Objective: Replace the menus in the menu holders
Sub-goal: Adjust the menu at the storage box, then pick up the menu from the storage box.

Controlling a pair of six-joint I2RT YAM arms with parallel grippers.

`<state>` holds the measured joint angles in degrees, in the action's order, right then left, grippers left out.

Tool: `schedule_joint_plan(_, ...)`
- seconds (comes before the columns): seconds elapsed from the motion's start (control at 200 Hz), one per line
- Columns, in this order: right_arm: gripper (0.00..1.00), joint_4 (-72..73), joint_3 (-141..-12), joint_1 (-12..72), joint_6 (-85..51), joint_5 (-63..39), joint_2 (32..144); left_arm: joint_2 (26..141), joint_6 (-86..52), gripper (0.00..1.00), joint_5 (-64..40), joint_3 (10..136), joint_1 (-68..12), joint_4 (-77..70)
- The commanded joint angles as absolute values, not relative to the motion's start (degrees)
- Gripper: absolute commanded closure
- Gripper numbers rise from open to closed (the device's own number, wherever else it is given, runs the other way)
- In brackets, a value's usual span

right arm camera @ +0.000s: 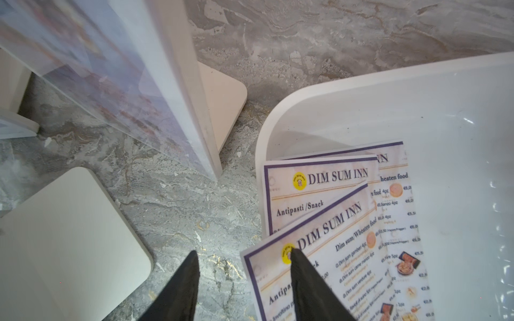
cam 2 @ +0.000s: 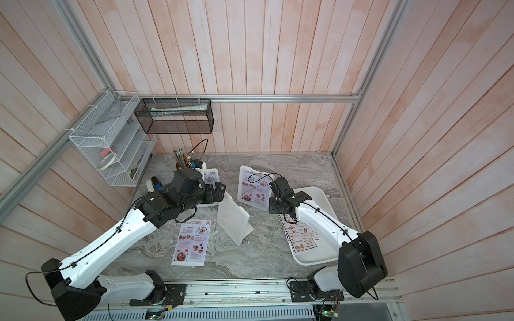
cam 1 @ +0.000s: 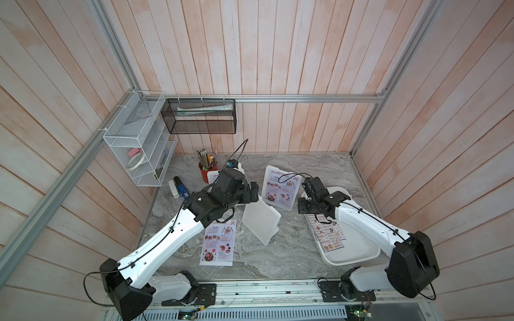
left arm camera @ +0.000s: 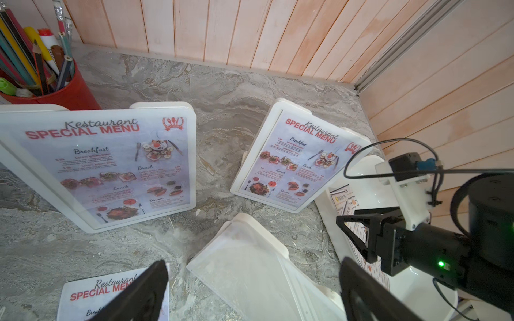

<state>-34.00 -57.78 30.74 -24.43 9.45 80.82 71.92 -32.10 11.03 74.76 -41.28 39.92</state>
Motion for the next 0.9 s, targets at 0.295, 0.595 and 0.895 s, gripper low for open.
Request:
schedule_joint_plan(0.295, 0.55, -37.48, -56.74, 33.66, -25.23, 15.75, 83.79, 70.43, -31.04, 0.02, 12.39, 73.90, -40.78, 40.73)
schedule_joint_plan(0.595, 0.66, -36.98, -55.58, 33.79, -25.53, 16.55, 83.81, 70.32, -30.95, 0.02, 12.07, 74.08, -40.52, 40.59)
schedule_joint_plan(0.895, 0.78, -36.43, -55.66, 33.77, -25.58, 16.50, 83.83, 70.29, -31.09, 0.02, 12.08, 73.71, -40.47, 40.39)
